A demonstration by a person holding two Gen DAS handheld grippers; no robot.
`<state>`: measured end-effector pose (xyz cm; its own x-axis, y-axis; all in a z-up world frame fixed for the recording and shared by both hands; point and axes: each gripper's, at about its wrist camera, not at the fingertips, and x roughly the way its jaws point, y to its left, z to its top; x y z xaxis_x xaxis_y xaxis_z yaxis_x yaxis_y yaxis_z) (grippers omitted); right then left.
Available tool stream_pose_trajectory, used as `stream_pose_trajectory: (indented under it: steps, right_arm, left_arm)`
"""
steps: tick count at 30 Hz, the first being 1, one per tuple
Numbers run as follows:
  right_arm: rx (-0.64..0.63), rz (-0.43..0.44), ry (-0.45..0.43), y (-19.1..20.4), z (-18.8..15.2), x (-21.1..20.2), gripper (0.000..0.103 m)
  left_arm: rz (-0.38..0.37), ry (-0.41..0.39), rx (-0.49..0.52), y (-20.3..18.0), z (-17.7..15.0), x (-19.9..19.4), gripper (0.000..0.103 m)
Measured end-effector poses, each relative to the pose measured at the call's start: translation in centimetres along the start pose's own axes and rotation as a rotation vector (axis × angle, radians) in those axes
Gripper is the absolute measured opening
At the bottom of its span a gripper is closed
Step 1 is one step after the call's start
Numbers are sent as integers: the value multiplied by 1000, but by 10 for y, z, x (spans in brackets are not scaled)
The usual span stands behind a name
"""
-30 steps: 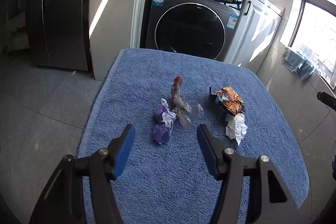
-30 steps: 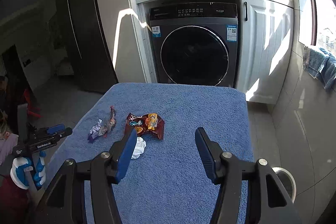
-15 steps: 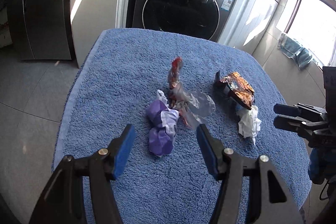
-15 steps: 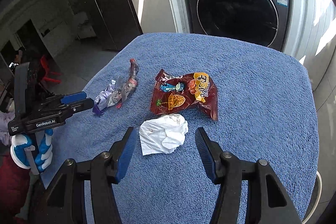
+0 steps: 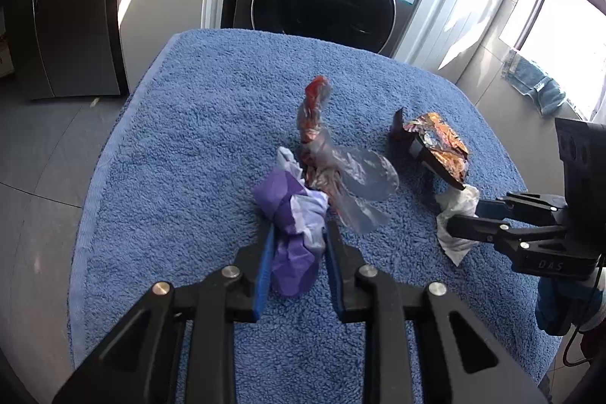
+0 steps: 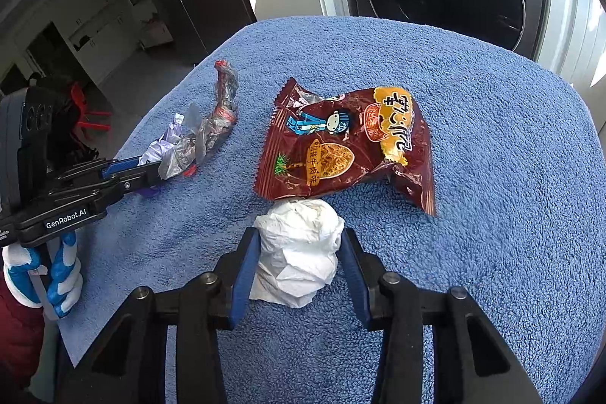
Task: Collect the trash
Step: 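Grasp the purple wrapper with the left tool while the right tool grasps the white tissue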
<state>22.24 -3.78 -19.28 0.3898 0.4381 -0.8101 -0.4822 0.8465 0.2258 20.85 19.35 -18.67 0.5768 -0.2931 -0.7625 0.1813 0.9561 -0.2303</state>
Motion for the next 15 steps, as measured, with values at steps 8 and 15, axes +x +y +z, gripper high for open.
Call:
stream_pose_trajectory:
  steps: [8, 15]
  right_arm:
    - [-61, 20, -22, 24, -21, -26, 22]
    - [-70, 42, -109, 28, -30, -80, 22]
  left_arm:
    - [23, -11, -17, -1, -21, -25, 23]
    - [57, -85, -1, -11, -30, -81, 23]
